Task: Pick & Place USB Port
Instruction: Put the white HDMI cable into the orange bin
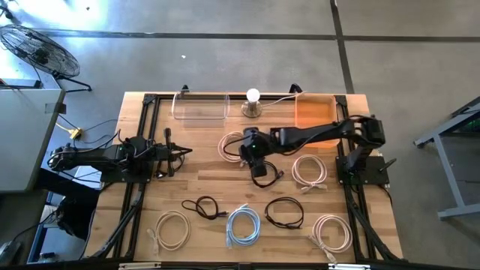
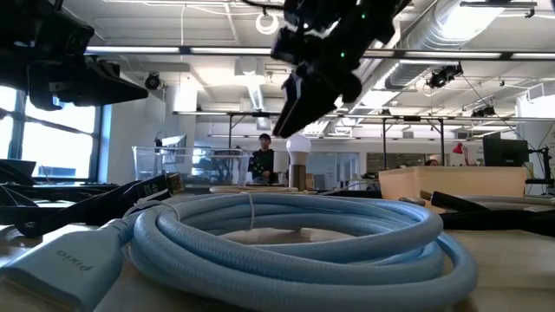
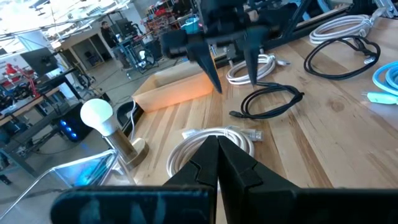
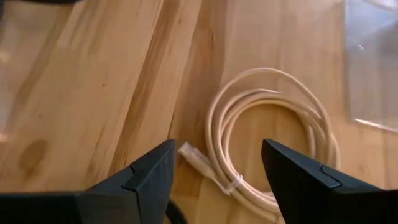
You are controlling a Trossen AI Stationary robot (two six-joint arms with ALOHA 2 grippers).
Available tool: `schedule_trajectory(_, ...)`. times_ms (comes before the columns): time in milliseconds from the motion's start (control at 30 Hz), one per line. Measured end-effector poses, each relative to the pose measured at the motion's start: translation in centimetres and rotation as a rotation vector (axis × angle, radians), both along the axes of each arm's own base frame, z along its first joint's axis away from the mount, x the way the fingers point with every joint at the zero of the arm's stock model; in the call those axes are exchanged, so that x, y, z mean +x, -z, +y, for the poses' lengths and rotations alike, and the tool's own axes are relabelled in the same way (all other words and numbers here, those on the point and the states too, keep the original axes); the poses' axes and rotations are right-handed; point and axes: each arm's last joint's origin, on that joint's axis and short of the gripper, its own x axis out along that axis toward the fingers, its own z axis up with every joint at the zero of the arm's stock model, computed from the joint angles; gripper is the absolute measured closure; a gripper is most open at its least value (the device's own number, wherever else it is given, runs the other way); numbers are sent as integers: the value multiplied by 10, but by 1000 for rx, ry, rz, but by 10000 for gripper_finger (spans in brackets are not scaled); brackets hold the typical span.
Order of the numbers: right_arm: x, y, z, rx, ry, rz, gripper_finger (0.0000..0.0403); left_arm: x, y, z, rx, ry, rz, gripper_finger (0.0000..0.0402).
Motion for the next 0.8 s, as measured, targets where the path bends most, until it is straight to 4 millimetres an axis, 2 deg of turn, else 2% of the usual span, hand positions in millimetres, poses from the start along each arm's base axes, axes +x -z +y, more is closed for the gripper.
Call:
schedule_trajectory(133, 8, 18, 0, -15, -23, 25, 171, 0, -1, 0, -43, -1, -23, 401)
schedule_trajectory(233, 10, 22, 0, -16, -27, 24, 171, 0, -2, 0, -49, -2, -26, 401)
schedule_trajectory(700, 13, 20, -1, -33, -46, -18, 171, 0, 0, 0, -50, -2, -9, 401)
schedule_trajectory(800, 14, 22, -1, -32, -44, -17, 171, 0, 0, 1, 6, -18, -3, 401)
